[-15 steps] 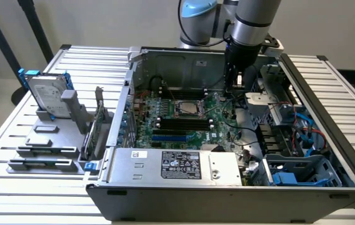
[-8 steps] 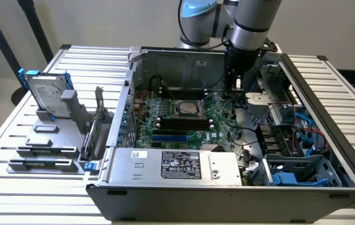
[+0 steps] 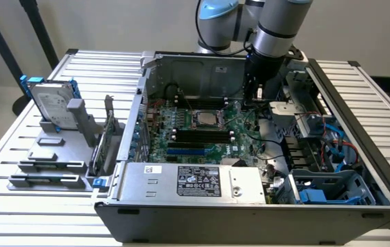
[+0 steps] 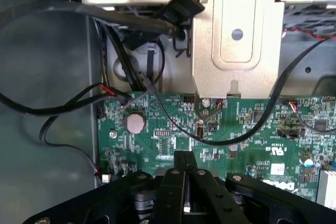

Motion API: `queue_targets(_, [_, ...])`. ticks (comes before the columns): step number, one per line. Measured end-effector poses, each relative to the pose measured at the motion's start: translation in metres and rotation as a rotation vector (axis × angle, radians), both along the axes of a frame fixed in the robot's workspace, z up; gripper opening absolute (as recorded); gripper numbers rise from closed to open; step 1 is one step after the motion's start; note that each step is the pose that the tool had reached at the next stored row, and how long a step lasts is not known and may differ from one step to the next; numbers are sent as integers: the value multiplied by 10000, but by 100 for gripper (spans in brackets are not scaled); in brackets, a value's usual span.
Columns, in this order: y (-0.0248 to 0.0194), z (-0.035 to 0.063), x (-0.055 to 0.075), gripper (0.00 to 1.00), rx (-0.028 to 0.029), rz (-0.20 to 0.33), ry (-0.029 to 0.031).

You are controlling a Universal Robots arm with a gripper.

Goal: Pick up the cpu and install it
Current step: 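Close the cpu cover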

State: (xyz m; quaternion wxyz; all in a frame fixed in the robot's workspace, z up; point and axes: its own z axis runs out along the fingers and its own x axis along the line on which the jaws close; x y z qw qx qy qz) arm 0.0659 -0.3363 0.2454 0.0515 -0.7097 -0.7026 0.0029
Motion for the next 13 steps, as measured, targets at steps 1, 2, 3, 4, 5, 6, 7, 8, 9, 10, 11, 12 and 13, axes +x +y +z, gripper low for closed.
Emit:
queue_targets(1, [-2,0,0,11,7,0,147])
queue_targets(2, [-4,0,0,11,13,-1,285])
queue_targets(3, [-7,0,0,11,16,-1,407])
queue_targets(4, [-11,0,0,11,17,-1,505])
queue_targets(5, [-16,0,-1,11,17,-1,602])
queue_targets(6, [-20,0,-4,11,18,0,694])
queue_targets(7, [-24,0,-8,11,18,-1,789])
queue_targets(8, [-28,0,-13,11,19,-1,886])
queue_targets(9, [-31,-1,-21,11,20,-1,982])
queue_targets(10, [-34,-1,-30,11,21,-1,1071])
queue_targets(11, [-37,0,-42,11,20,-2,1152])
queue_targets(12, [-39,0,-56,11,17,-2,1232])
queue_targets(13, [-40,1,-73,11,15,-2,1307])
